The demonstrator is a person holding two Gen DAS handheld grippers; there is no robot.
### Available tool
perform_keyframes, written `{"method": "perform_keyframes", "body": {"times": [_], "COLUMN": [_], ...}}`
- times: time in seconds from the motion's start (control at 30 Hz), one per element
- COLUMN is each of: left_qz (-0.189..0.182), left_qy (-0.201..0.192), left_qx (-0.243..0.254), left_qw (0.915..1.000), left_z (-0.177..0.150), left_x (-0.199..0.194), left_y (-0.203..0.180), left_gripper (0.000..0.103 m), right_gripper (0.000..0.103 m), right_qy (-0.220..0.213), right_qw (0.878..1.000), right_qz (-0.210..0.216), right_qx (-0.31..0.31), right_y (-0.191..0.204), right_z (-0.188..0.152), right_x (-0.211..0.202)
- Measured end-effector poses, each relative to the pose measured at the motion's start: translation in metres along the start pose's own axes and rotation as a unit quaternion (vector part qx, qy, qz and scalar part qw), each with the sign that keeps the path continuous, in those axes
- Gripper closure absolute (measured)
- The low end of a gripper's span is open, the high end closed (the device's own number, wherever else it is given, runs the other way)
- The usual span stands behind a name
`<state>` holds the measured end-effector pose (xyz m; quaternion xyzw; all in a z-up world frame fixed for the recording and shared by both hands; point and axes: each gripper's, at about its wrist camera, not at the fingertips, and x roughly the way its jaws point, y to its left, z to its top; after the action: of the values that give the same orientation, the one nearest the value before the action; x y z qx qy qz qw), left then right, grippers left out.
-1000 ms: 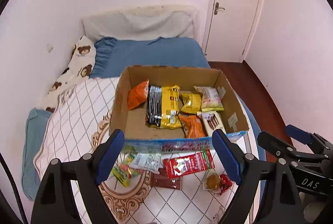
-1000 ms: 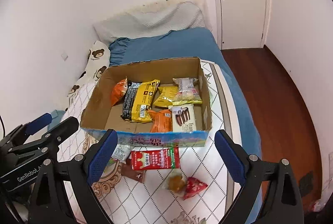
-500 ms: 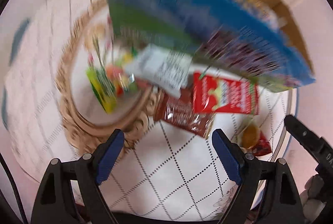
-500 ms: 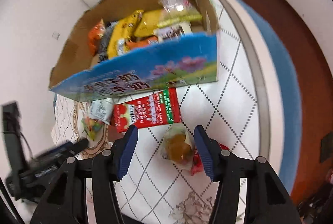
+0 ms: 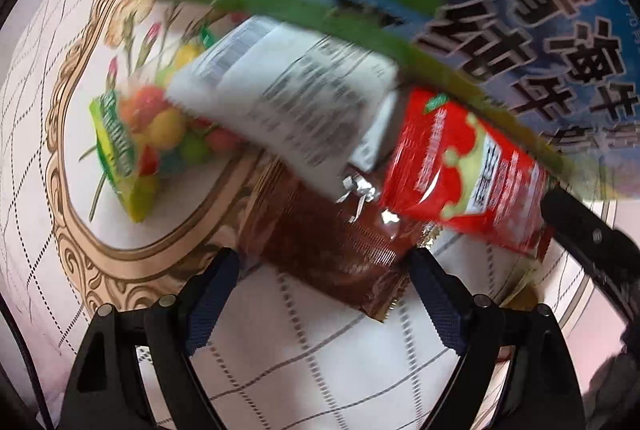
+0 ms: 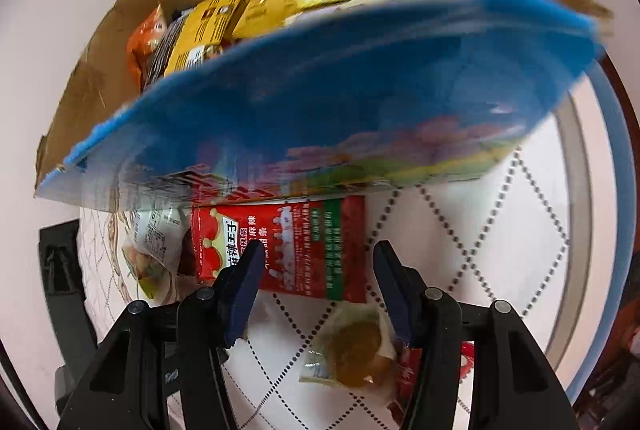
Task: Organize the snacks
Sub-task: 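Grasp the brown sauce packet with the left tool while the right tool grasps the red spicy strip pack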
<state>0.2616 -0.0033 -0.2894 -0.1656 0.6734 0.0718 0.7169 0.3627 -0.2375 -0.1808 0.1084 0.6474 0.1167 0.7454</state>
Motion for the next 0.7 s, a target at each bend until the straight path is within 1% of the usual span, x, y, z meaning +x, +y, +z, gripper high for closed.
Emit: {"method": "perform_keyframes", "body": {"times": [0.07, 0.13, 0.17, 0.27, 0.3, 0.33, 0.37, 0.4, 0.43, 0.5, 0.53, 0.57, 0.63, 0.67, 0.7], "left_qz": [0.015, 0.032, 0.035, 0.024, 0.017, 0.008, -0.001, -0.012, -0.022, -0.028, -0.029, -0.025, -0.013, -0.012, -0.007], "left_qy": [0.000, 0.003, 0.009, 0.026, 0.029, 0.028, 0.025, 0.023, 0.020, 0.021, 0.022, 0.021, 0.021, 0.024, 0.030], "left_qx": [0.013, 0.018, 0.019, 0.006, -0.004, -0.016, -0.029, -0.042, -0.051, -0.054, -0.055, -0.056, -0.054, -0.056, -0.058], "left_qw": [0.9998, 0.9993, 0.9992, 0.9993, 0.9994, 0.9995, 0.9993, 0.9988, 0.9983, 0.9979, 0.9979, 0.9979, 0.9982, 0.9981, 0.9978], "left_z": [-0.008, -0.017, -0.021, -0.035, -0.038, -0.040, -0.041, -0.041, -0.039, -0.035, -0.037, -0.038, -0.038, -0.026, -0.029], "left_x": [-0.002, -0.003, -0.003, -0.010, -0.014, -0.018, -0.021, -0.024, -0.025, -0.024, -0.020, -0.019, -0.015, -0.014, -0.011], "left_y": [0.013, 0.028, 0.036, 0.062, 0.070, 0.076, 0.081, 0.085, 0.085, 0.082, 0.077, 0.076, 0.077, 0.082, 0.086], "left_gripper": [0.015, 0.015, 0.015, 0.015, 0.015, 0.015, 0.015, 0.015, 0.015, 0.015, 0.015, 0.015, 0.015, 0.018, 0.019], "right_gripper": [0.044, 0.044, 0.044, 0.044, 0.044, 0.044, 0.044, 0.041, 0.034, 0.022, 0.022, 0.022, 0.022, 0.022, 0.022], "right_qy": [0.004, 0.017, 0.024, 0.077, 0.088, 0.089, 0.088, 0.083, 0.070, 0.048, 0.042, 0.043, 0.049, 0.062, 0.071], "right_qw": [1.000, 1.000, 1.000, 0.994, 0.992, 0.991, 0.990, 0.990, 0.989, 0.984, 0.980, 0.974, 0.957, 0.945, 0.938], "right_qz": [-0.002, 0.007, 0.012, 0.068, 0.079, 0.081, 0.076, 0.065, 0.048, 0.011, -0.003, -0.015, -0.039, -0.059, -0.071], "right_qx": [-0.006, -0.013, -0.015, -0.030, -0.044, -0.063, -0.077, -0.096, -0.120, -0.171, -0.195, -0.223, -0.282, -0.314, -0.332], "right_y": [0.006, 0.014, 0.016, 0.035, 0.042, 0.050, 0.056, 0.062, 0.070, 0.087, 0.096, 0.102, 0.122, 0.133, 0.140], "right_z": [-0.002, -0.007, -0.009, -0.026, -0.032, -0.036, -0.037, -0.039, -0.037, -0.031, -0.029, -0.026, -0.029, -0.032, -0.034], "right_x": [0.005, 0.011, 0.012, 0.011, 0.007, 0.002, -0.002, -0.006, -0.011, -0.011, -0.007, -0.003, 0.015, 0.029, 0.038]}}
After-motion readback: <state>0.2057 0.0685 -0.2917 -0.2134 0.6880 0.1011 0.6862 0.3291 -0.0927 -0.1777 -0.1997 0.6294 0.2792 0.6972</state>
